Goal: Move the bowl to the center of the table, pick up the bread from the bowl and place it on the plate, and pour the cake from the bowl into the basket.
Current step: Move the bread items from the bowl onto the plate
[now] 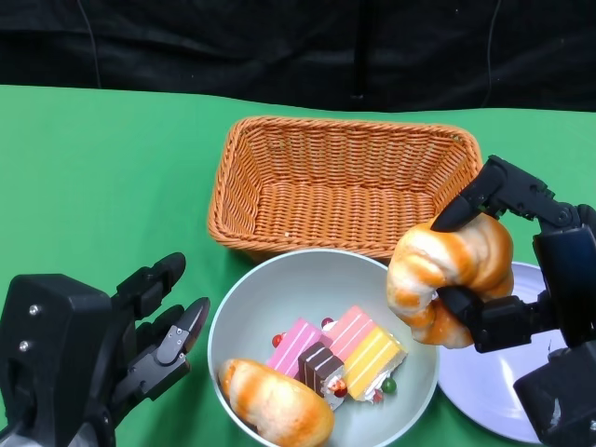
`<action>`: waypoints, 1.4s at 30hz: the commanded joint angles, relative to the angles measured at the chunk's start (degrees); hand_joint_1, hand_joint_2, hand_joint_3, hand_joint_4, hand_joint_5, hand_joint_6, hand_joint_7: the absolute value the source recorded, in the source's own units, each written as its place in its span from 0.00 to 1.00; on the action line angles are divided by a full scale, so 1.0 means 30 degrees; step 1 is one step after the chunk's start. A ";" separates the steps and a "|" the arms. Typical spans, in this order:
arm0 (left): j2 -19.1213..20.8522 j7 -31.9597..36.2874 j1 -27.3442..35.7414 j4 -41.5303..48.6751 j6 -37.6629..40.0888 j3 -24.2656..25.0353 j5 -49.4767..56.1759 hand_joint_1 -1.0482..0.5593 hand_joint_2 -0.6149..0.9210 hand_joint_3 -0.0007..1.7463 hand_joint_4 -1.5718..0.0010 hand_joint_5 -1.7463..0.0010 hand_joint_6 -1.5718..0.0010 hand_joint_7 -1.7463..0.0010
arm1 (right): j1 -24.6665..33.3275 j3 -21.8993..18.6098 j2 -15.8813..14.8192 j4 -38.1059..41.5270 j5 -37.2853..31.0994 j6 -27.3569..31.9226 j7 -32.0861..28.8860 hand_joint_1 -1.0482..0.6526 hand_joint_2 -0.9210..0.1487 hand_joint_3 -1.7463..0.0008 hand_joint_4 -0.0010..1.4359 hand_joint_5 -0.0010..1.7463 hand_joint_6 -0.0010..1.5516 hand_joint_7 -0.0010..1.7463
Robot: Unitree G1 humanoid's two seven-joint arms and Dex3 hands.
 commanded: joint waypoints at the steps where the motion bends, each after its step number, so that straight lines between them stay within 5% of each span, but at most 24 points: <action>1: 0.0203 -0.0107 0.0050 -0.0288 -0.0286 0.0186 0.0174 0.29 1.00 0.28 0.91 0.89 0.89 0.99 | 0.0120 -0.0259 -0.0033 -0.0346 0.0043 0.0019 0.0081 0.62 0.70 0.00 0.71 1.00 0.55 0.91; 6: 0.0195 -0.0114 0.0051 -0.0288 -0.0287 0.0188 0.0186 0.29 1.00 0.28 0.91 0.88 0.89 0.99 | 0.0123 -0.0295 0.0015 -0.0348 0.0024 0.0006 0.0133 0.62 0.70 0.00 0.71 1.00 0.55 0.91; 10: 0.1092 -0.0107 0.1627 -0.1720 -0.4607 -0.0507 0.2564 0.28 1.00 0.25 0.91 0.86 0.88 0.99 | 0.0413 -0.1728 -0.1349 -0.0659 -0.2762 0.2234 0.0016 0.59 0.73 0.01 0.72 1.00 0.54 0.93; 19: 0.0913 -0.0248 0.2055 -0.1471 -0.5985 -0.0602 0.3164 0.28 1.00 0.25 0.92 0.84 0.88 0.99 | 0.0453 -0.1734 -0.1354 -0.0988 -0.3248 0.2921 0.0078 0.59 0.74 0.01 0.73 1.00 0.53 0.94; 22: 0.1208 0.0886 0.2963 -0.0635 -1.1841 -0.1097 0.5927 0.25 1.00 0.25 0.90 0.82 0.86 0.98 | 0.0144 -0.1105 -0.2479 0.1300 -0.6968 0.4913 -0.0324 0.59 0.70 0.09 0.69 1.00 0.52 0.95; 25: 0.0969 0.1047 0.3201 -0.0031 -1.3571 -0.1116 0.6708 0.24 1.00 0.25 0.90 0.81 0.86 0.98 | 0.0006 -0.0810 -0.2920 0.2113 -0.7869 0.5341 -0.0367 0.59 0.67 0.15 0.68 1.00 0.51 0.95; 35: 0.0533 0.0889 0.3305 0.0533 -1.4720 -0.0981 0.7220 0.24 1.00 0.25 0.91 0.79 0.86 0.98 | 0.0001 -0.0491 -0.3110 0.2381 -0.7794 0.5912 -0.0325 0.60 0.67 0.16 0.67 1.00 0.50 0.97; 38: 0.0427 0.0831 0.3417 0.0511 -1.4853 -0.1056 0.7288 0.27 1.00 0.25 0.93 0.74 0.85 0.99 | -0.0006 -0.0201 -0.3492 0.2410 -0.7615 0.6760 0.1330 0.62 0.59 0.27 0.64 1.00 0.45 1.00; 39: 0.0400 0.0798 0.3432 0.0515 -1.4898 -0.1050 0.7264 0.27 1.00 0.25 0.94 0.74 0.85 0.99 | -0.0095 -0.0089 -0.3621 0.2437 -0.7541 0.7233 0.2110 0.61 0.56 0.31 0.63 1.00 0.47 0.93; 42: 0.0358 0.0796 0.3497 0.0494 -1.4988 -0.1021 0.7326 0.27 1.00 0.25 0.94 0.73 0.85 0.99 | -0.0321 0.0105 -0.3870 0.2323 -0.7156 0.8596 0.4385 0.59 0.40 0.51 0.55 0.90 0.61 0.34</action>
